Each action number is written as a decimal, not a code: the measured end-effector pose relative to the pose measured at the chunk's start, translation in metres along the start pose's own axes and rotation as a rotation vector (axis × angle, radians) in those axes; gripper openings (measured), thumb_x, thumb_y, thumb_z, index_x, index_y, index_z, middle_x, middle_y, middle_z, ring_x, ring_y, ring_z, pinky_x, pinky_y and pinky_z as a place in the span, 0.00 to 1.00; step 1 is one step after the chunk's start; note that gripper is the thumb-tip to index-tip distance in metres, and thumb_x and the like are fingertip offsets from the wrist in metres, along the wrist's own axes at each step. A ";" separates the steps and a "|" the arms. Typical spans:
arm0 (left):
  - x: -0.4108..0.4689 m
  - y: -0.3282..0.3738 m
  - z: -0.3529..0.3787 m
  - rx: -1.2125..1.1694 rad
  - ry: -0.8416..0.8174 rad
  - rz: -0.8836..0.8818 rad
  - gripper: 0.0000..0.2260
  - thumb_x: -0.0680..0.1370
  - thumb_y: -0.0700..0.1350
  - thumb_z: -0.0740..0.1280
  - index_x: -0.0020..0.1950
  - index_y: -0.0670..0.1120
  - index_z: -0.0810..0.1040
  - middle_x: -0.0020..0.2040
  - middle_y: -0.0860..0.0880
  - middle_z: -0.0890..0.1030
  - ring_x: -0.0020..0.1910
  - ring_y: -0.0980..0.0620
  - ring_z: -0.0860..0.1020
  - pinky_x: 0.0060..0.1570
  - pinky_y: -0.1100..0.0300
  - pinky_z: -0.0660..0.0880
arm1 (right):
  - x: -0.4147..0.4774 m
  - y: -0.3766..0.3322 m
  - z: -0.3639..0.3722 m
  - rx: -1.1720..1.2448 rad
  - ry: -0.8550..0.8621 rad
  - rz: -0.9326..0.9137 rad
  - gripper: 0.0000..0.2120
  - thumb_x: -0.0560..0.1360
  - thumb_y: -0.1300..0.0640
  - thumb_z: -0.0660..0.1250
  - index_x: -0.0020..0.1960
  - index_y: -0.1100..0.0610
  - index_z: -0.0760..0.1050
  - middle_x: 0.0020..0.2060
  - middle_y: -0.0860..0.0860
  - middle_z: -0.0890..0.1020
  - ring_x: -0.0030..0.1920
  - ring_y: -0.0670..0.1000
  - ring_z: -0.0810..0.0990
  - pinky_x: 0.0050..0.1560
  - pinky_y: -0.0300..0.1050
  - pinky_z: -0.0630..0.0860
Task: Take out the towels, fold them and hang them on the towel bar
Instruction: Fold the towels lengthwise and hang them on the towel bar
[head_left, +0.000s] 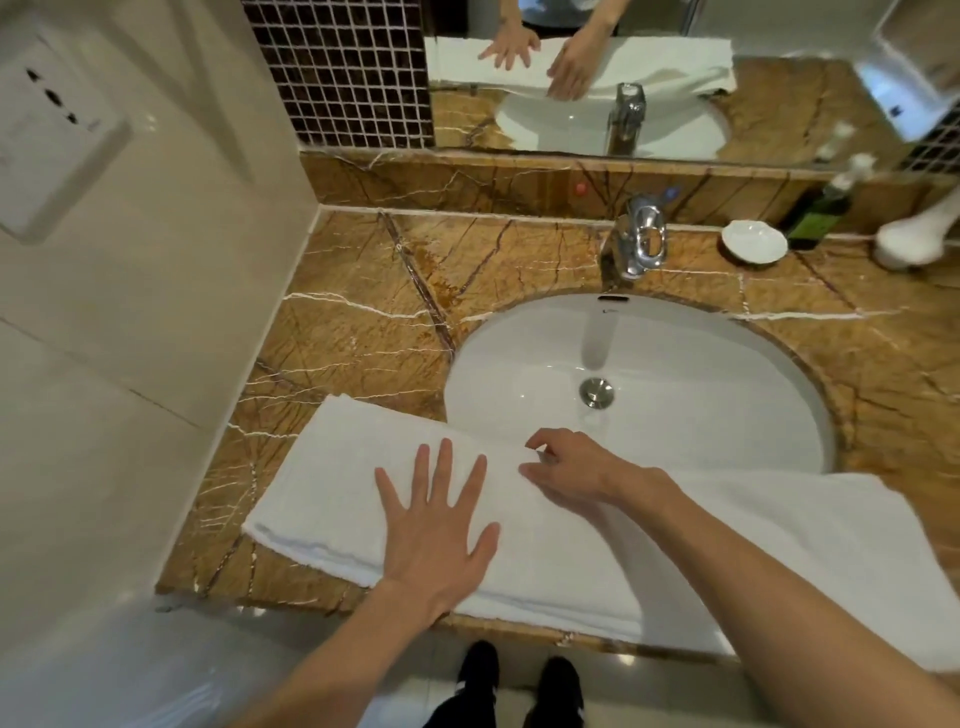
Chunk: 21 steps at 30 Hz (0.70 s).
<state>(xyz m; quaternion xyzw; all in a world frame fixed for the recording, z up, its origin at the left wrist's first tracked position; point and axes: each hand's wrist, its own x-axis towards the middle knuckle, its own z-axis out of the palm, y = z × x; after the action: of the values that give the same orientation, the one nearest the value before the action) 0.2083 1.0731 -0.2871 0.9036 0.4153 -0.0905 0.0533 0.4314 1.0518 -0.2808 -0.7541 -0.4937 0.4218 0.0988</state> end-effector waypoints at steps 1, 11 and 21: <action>0.001 0.000 0.001 0.013 -0.007 -0.005 0.31 0.76 0.65 0.42 0.77 0.56 0.42 0.78 0.44 0.44 0.76 0.39 0.42 0.65 0.27 0.40 | 0.000 -0.002 0.002 0.016 0.021 -0.004 0.21 0.75 0.45 0.65 0.64 0.53 0.71 0.44 0.46 0.75 0.52 0.51 0.76 0.50 0.42 0.68; 0.003 0.002 0.004 0.048 -0.005 -0.003 0.32 0.73 0.66 0.35 0.70 0.57 0.24 0.76 0.44 0.32 0.74 0.40 0.33 0.64 0.28 0.37 | 0.011 -0.023 0.009 -0.026 0.097 -0.022 0.15 0.75 0.46 0.64 0.54 0.54 0.68 0.41 0.47 0.74 0.44 0.51 0.73 0.41 0.44 0.66; 0.002 0.002 0.005 0.102 0.018 -0.019 0.32 0.73 0.67 0.34 0.73 0.56 0.28 0.76 0.45 0.35 0.76 0.40 0.37 0.65 0.29 0.39 | 0.020 -0.023 -0.009 -0.216 -0.062 -0.141 0.16 0.76 0.44 0.65 0.50 0.58 0.74 0.43 0.51 0.76 0.44 0.54 0.74 0.43 0.45 0.67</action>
<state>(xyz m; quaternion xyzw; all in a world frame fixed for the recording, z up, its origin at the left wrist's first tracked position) 0.2106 1.0724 -0.2926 0.9019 0.4192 -0.1040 0.0023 0.4265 1.0823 -0.2729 -0.7102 -0.5909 0.3814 0.0312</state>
